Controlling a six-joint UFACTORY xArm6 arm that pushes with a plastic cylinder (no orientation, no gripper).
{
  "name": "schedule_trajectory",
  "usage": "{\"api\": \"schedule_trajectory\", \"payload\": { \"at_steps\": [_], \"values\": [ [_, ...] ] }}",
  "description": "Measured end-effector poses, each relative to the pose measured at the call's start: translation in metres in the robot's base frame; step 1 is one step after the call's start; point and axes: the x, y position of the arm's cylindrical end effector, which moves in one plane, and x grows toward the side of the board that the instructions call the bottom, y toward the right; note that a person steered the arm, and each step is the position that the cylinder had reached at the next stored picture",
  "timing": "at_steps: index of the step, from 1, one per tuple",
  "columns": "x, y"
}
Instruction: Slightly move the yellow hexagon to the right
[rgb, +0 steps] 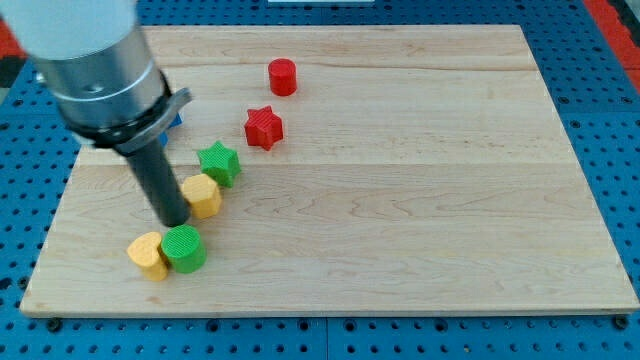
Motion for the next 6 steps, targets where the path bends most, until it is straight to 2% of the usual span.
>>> {"api": "schedule_trajectory", "payload": {
  "at_steps": [2, 4, 6],
  "values": [
    [-0.007, -0.038],
    [-0.026, 0.004],
    [-0.018, 0.018]
  ]
}}
